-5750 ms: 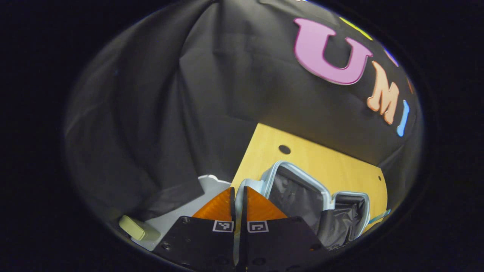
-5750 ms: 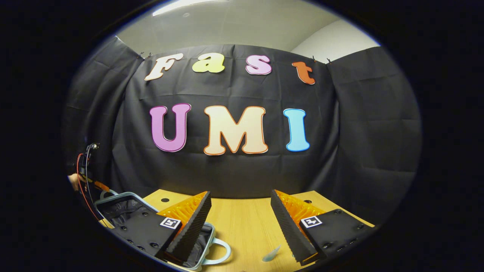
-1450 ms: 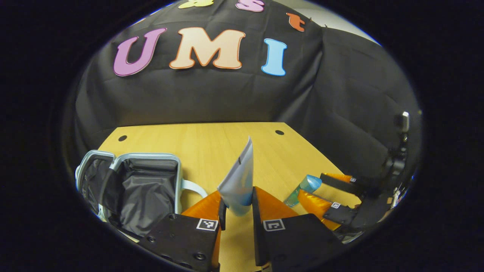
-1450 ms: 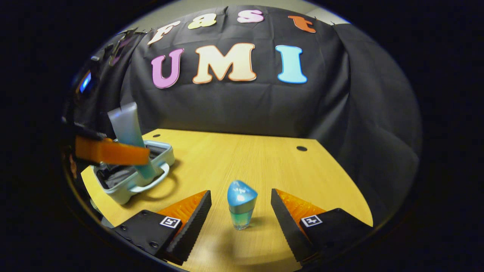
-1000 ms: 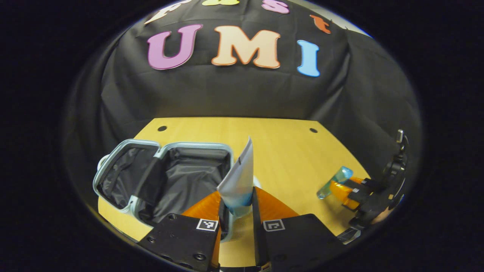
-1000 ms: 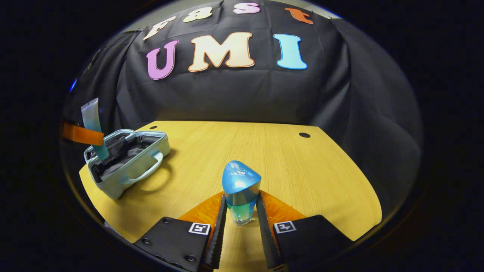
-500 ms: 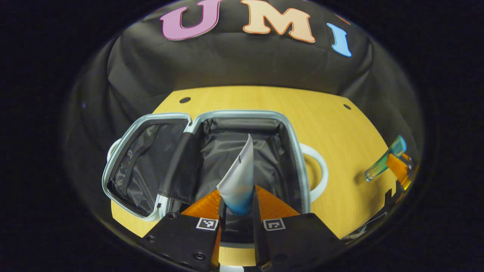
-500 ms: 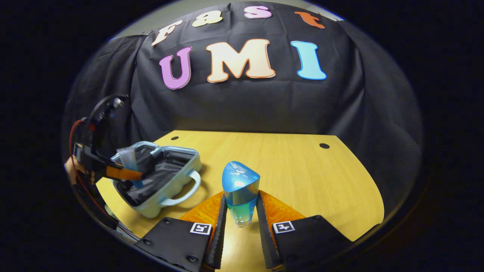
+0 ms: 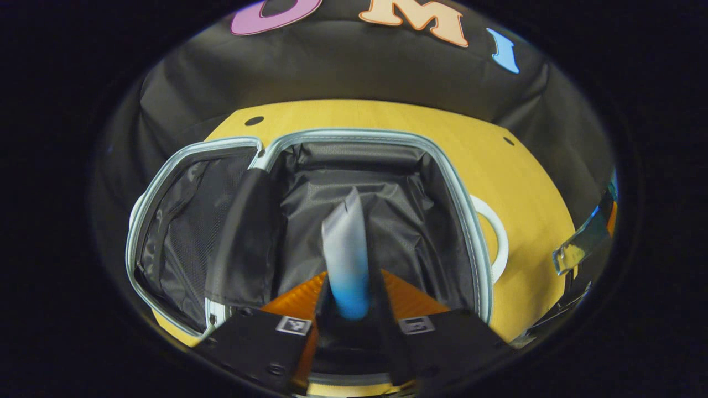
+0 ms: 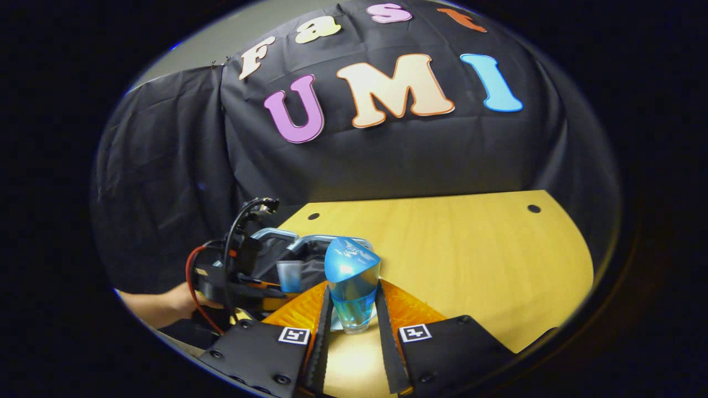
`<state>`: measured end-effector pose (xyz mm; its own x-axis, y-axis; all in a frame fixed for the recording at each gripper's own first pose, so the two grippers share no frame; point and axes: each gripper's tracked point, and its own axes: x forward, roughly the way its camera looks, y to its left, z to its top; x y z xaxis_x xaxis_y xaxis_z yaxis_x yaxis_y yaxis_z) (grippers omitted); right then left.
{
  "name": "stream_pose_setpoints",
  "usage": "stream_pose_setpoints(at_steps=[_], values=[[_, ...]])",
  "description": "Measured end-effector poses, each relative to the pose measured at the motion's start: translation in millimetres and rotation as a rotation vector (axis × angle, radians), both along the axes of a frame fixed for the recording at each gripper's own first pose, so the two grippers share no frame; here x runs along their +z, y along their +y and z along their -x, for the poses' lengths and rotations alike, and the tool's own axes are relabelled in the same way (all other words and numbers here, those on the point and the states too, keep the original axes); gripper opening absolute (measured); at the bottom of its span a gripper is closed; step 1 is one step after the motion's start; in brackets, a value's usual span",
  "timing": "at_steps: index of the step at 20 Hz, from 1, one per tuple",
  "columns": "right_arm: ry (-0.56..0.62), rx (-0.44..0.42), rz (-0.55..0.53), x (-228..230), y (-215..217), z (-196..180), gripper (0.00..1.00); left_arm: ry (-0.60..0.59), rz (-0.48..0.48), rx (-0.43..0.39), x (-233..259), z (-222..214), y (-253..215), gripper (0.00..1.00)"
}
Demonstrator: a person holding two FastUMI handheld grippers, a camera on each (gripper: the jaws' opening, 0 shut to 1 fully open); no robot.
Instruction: First open the suitcase, pack the skin care products into it, and then close the suitcase.
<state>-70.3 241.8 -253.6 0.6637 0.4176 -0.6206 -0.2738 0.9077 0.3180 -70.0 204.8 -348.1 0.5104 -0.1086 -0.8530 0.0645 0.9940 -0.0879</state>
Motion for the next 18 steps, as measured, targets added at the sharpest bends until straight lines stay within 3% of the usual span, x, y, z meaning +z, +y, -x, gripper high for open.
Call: stream_pose_setpoints(at_steps=[3,6,10,14,15,16,17,18], values=[[0.060,0.026,-0.035,-14.0,38.3,-3.3,0.44,-0.128,-0.013,-0.048,26.5,-14.4,8.8,0.96],[0.131,0.035,-0.054,-38.4,73.9,-5.7,0.44,-0.203,0.014,-0.048,50.9,-15.3,28.0,0.94],[0.257,0.032,-0.016,-92.7,108.3,7.7,0.44,-0.235,0.009,0.011,68.8,-16.2,82.8,0.94],[0.347,-0.020,0.041,-129.2,118.9,17.6,0.42,-0.261,-0.017,0.098,81.9,-14.4,149.6,0.96],[0.339,-0.045,0.036,-129.3,121.0,14.2,0.41,-0.260,-0.024,0.124,82.5,-10.9,167.0,0.95],[0.342,-0.065,0.041,-130.4,121.3,10.5,0.47,-0.259,-0.029,0.149,82.2,-7.5,182.8,0.96],[0.334,-0.094,0.044,-132.6,120.7,3.5,0.41,-0.255,-0.032,0.175,80.4,-4.7,198.0,0.95],[0.333,-0.118,0.051,-135.8,120.7,-2.5,0.45,-0.254,-0.031,0.199,79.2,-3.7,211.2,0.95]])
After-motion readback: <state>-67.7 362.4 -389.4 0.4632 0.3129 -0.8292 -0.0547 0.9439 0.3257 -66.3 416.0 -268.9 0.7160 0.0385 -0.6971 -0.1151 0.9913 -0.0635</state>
